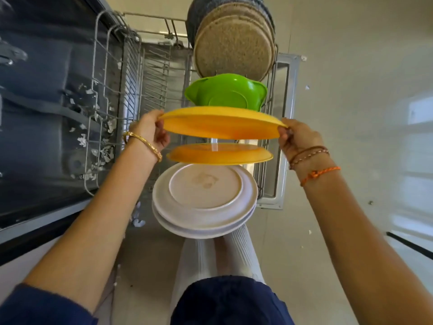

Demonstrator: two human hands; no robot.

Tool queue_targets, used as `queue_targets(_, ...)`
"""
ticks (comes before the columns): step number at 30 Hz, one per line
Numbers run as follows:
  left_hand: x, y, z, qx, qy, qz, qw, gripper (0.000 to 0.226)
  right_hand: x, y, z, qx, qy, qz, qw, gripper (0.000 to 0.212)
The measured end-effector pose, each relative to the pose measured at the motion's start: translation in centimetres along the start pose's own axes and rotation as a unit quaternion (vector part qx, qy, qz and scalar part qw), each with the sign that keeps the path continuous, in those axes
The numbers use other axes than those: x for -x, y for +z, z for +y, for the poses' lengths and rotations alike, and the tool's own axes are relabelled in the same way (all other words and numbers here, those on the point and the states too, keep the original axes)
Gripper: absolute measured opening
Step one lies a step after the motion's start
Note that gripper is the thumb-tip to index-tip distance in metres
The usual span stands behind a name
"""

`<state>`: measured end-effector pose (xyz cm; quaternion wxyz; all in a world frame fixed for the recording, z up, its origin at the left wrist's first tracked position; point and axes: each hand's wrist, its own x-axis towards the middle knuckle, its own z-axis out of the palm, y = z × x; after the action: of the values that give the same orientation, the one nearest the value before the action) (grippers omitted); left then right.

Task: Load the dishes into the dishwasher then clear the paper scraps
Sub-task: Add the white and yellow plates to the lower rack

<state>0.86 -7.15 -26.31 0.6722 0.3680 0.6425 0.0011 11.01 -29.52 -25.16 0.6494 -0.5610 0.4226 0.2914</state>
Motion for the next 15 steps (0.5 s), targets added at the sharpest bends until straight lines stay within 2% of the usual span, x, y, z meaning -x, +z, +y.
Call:
queue_targets(4, 0.9, 0.3, -0.2, 0.005, 0.012, -0.006, 1.0, 0.027, 0.6, -0.3, -1.1, -0.022, -0.025, 0.003, 0.999, 0.029)
queue_targets(7, 1.4, 0.8, -0.4, 0.003, 0.013, 0.008, 1.0, 0.025, 0.5, -0.2, -0.8, 0.001, -0.014, 0.02, 1.0, 0.028)
queue_targets(11, 0.3, -0.1, -0.8, -0.052, 0.001, 0.005, 0.999, 0.022, -0.6, 0.3, 0.4, 0.064, -0.006, 0.023, 0.998, 0.029)
queue_targets(15, 0.2, -1.3, -2.0, -0.092, 0.001, -0.004, 0.996, 0.023, -0.7, 0.4, 0.7, 0.039, -0.021, 0.022, 0.999, 0.028)
